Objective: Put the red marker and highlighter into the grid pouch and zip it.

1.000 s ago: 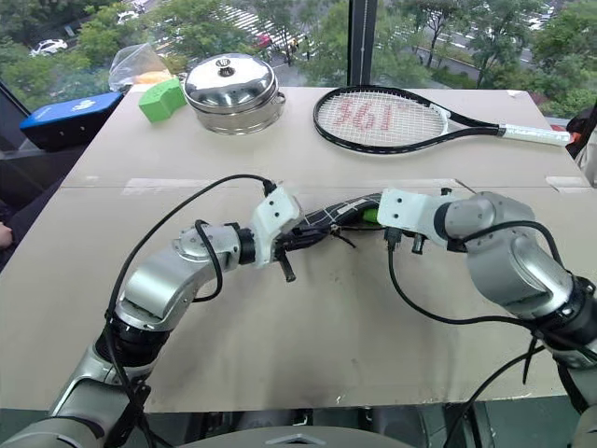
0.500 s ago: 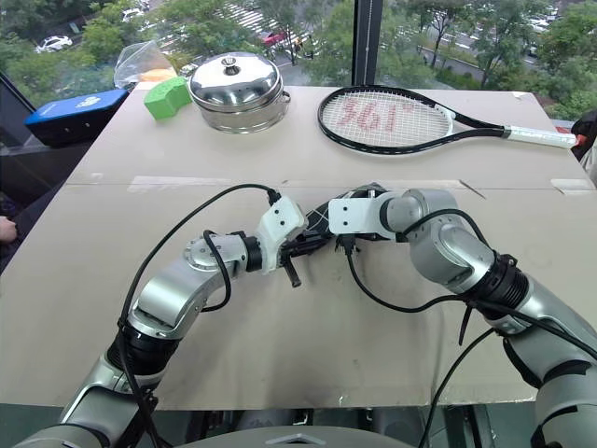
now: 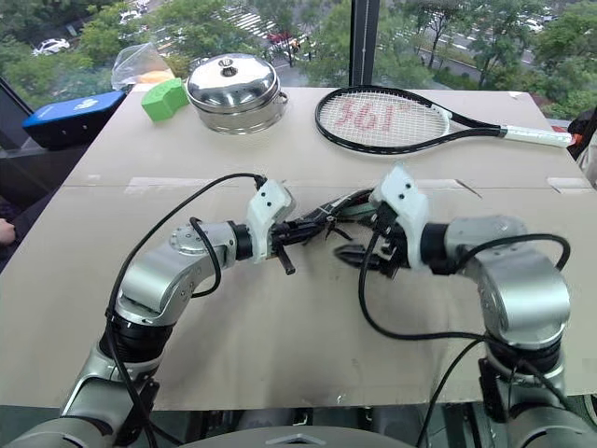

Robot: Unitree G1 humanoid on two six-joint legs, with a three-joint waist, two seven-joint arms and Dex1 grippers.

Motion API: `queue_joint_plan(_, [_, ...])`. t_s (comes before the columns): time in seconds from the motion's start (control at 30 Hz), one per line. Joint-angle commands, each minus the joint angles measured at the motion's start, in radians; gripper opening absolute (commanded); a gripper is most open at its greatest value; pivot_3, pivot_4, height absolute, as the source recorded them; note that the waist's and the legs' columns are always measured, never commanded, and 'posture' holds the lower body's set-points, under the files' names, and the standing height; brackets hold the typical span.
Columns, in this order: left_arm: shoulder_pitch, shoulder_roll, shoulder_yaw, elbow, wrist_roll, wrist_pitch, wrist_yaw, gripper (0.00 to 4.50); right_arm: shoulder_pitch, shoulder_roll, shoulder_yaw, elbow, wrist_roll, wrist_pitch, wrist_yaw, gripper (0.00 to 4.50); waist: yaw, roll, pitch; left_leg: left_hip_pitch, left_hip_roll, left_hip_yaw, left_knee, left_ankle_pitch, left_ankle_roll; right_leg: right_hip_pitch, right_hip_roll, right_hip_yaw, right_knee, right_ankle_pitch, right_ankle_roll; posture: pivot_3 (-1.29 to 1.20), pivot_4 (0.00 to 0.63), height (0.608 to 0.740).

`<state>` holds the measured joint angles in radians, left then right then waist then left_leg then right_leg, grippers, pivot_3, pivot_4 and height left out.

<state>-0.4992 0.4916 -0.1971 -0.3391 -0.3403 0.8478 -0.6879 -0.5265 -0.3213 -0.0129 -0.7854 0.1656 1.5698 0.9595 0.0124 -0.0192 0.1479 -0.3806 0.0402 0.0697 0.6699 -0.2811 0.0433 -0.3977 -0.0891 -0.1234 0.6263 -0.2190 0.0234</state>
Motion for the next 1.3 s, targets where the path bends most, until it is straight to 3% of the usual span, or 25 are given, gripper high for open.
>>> queue_joint_plan(0.03, [-0.040, 0.000, 0.014, -0.007, -0.020, -0.002, -0.016, 0.00, 0.040, 0.143, -0.015, 0.034, -0.021, 0.011, -0.189, 3.48, 0.000, 0.000, 0.000, 0.000, 0.000, 0.000, 0.000, 0.000, -0.001, 0.000, 0.000, 0.000, 0.000, 0.000, 0.000, 0.00, 0.150, 0.740])
queue_joint_plan(0.3, [-0.053, 0.012, 0.006, -0.006, -0.027, 0.002, -0.037, 0.00, 0.004, 0.330, -0.075, 0.178, 0.015, -0.098, -0.380, 3.48, 0.000, 0.000, 0.000, 0.000, -0.002, 0.002, 0.000, 0.001, -0.001, 0.000, 0.000, -0.001, -0.001, 0.000, 0.000, 0.00, 0.150, 0.740])
queue_joint_plan(0.47, [-0.050, 0.018, 0.008, -0.023, -0.034, 0.015, -0.036, 0.00, -0.016, 0.375, -0.089, 0.223, 0.053, -0.147, -0.442, 3.48, 0.000, 0.001, 0.000, 0.000, -0.001, 0.001, -0.001, 0.001, -0.001, -0.001, 0.001, -0.001, -0.001, 0.000, 0.000, 0.00, 0.150, 0.740])
queue_joint_plan(0.5, [-0.048, 0.019, 0.009, -0.028, -0.036, 0.018, -0.036, 0.00, -0.017, 0.377, -0.088, 0.231, 0.061, -0.154, -0.453, 2.98, -0.001, 0.001, 0.000, 0.000, -0.001, 0.002, -0.001, 0.001, -0.001, -0.001, 0.001, -0.001, -0.001, 0.000, 0.000, 0.00, 0.150, 0.740])
queue_joint_plan(0.57, [-0.043, 0.022, 0.010, -0.038, -0.040, 0.024, -0.037, 0.00, -0.017, 0.378, -0.085, 0.244, 0.075, -0.166, -0.469, 2.42, -0.001, 0.001, 0.000, 0.000, -0.001, 0.002, -0.001, 0.001, -0.001, -0.001, 0.001, -0.001, -0.001, 0.000, 0.000, 0.00, 0.150, 0.740])
queue_joint_plan(0.73, [-0.026, 0.033, 0.019, -0.059, -0.053, 0.034, -0.040, 0.00, -0.014, 0.383, -0.103, 0.258, 0.119, -0.183, -0.512, 0.16, -0.001, 0.001, 0.000, 0.000, -0.001, 0.002, -0.001, 0.001, -0.001, -0.001, 0.001, -0.001, -0.001, 0.000, 0.000, 0.00, 0.150, 0.740])
queue_joint_plan(0.77, [-0.022, 0.034, 0.022, -0.062, -0.055, 0.037, -0.040, 0.00, -0.014, 0.387, -0.113, 0.259, 0.127, -0.180, -0.523, 0.07, -0.001, 0.001, 0.000, 0.000, -0.001, 0.002, -0.001, 0.001, -0.001, -0.001, 0.001, -0.001, -0.001, 0.000, 0.000, 0.00, 0.150, 0.740])
queue_joint_plan(0.9, [-0.018, 0.031, 0.043, -0.061, -0.072, 0.055, -0.034, 0.00, 0.017, 0.336, -0.099, 0.242, 0.171, -0.187, -0.519, 0.07, 0.000, 0.001, 0.000, 0.000, -0.001, 0.002, -0.001, 0.001, -0.001, -0.001, 0.001, -0.001, -0.001, 0.000, 0.000, 0.00, 0.150, 0.740])
queue_joint_plan(0.97, [-0.019, 0.027, 0.054, -0.059, -0.087, 0.068, -0.029, 0.00, 0.042, 0.315, -0.091, 0.227, 0.192, -0.184, -0.521, 0.59, -0.001, 0.001, 0.000, 0.000, -0.001, 0.002, -0.001, 0.001, -0.001, -0.001, 0.001, 0.000, -0.001, 0.000, 0.000, 0.00, 0.150, 0.740])
queue_joint_plan(1.07, [-0.024, 0.017, 0.076, -0.054, -0.117, 0.096, -0.022, 0.00, 0.085, 0.293, -0.074, 0.207, 0.209, -0.180, -0.533, 1.75, -0.001, 0.001, 0.000, 0.000, -0.001, 0.001, -0.002, 0.001, -0.001, -0.001, 0.001, 0.000, -0.001, 0.000, 0.000, 0.00, 0.150, 0.740])
queue_joint_plan(1.3, [-0.029, 0.032, 0.096, -0.052, -0.162, 0.134, -0.020, 0.00, 0.149, 0.283, -0.104, 0.136, 0.289, -0.151, -0.532, 1.75, 0.000, 0.001, 0.000, 0.000, 0.000, 0.001, -0.002, 0.001, -0.001, -0.001, 0.001, 0.000, -0.001, 0.000, 0.000, 0.00, 0.150, 0.740])
